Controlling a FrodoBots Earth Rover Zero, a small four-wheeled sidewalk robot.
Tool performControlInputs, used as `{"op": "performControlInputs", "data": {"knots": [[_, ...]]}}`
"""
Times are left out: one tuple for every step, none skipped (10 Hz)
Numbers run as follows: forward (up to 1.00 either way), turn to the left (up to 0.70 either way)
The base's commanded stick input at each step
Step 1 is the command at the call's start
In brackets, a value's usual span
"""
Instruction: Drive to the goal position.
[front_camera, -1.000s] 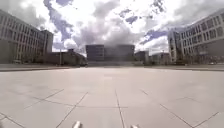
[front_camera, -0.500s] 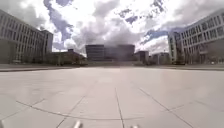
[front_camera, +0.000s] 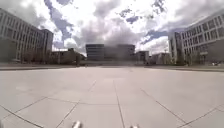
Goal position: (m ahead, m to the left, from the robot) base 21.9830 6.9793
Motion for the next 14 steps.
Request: {"op": "performControlInputs", "data": {"knots": [[0.70,0.00],[0.70,0.00],[0.70,0.00],[0.70,0.00],[0.70,0.00],[0.70,0.00],[0.70,0.00],[0.70,0.00],[0.70,0.00],[0.70,0.00],[0.70,0.00],[0.70,0.00],[0.70,0.00],[0.70,0.00]]}}
